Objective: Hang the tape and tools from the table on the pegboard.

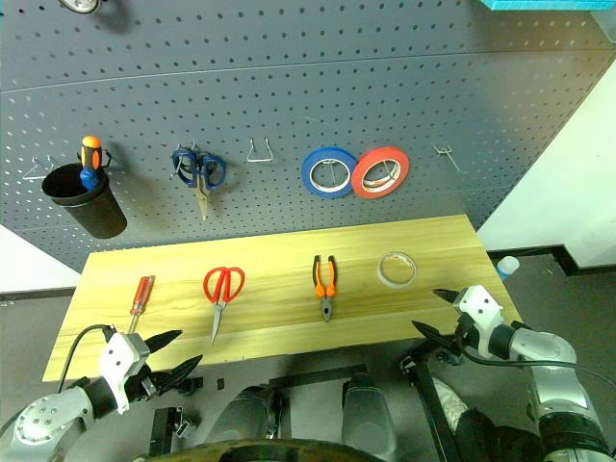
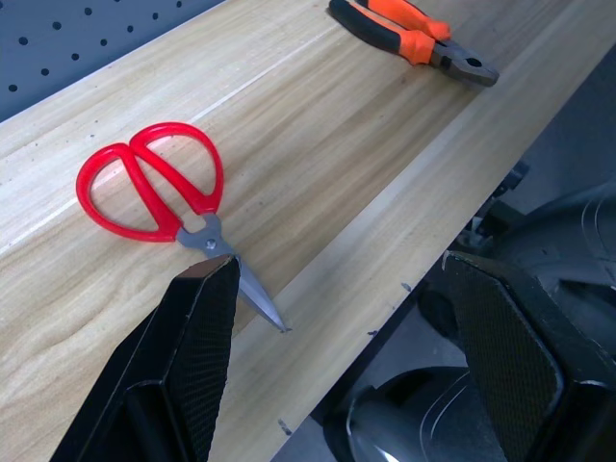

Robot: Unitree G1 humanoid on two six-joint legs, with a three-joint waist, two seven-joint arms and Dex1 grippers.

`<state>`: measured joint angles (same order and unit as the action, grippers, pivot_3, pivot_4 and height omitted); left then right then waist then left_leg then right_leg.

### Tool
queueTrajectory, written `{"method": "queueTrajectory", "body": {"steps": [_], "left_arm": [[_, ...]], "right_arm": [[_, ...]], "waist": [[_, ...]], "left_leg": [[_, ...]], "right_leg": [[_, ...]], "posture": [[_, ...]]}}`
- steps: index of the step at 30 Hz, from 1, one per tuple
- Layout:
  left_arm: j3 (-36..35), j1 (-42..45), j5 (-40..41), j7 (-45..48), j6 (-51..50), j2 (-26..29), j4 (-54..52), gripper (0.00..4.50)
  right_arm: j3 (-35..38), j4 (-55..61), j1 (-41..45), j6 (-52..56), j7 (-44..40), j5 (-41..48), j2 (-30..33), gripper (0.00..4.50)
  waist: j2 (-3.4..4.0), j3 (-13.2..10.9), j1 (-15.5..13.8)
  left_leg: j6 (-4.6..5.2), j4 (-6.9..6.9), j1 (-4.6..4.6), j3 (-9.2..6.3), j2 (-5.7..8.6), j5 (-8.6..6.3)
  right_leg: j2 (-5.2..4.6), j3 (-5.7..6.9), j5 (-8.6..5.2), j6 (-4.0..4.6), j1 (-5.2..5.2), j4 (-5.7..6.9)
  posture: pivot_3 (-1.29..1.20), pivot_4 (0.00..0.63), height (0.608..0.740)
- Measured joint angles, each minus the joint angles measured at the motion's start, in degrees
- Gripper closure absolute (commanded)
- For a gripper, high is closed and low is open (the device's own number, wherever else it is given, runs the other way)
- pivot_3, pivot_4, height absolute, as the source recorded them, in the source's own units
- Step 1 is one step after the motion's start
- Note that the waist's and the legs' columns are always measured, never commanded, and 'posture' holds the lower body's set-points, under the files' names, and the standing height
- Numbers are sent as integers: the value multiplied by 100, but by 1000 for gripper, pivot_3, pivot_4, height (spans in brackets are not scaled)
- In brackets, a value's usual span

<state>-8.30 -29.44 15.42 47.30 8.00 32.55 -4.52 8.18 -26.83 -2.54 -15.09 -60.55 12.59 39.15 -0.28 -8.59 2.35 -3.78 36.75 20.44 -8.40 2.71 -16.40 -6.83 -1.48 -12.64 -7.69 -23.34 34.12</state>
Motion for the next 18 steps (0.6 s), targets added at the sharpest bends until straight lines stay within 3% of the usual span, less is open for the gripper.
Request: {"method": "queueTrajectory", "body": {"steps": [18], "left_arm": [[0, -10, -5, 21, 138, 0, 115, 983]], "right_arm": [[0, 249, -41, 205, 64, -1, 0, 0]], "waist": [[0, 0, -4]], "left_leg": [[0, 0, 0, 2, -1, 0]], "right_leg": [[0, 0, 0, 0, -1, 0]], "posture": [[-36, 109, 740]]}}
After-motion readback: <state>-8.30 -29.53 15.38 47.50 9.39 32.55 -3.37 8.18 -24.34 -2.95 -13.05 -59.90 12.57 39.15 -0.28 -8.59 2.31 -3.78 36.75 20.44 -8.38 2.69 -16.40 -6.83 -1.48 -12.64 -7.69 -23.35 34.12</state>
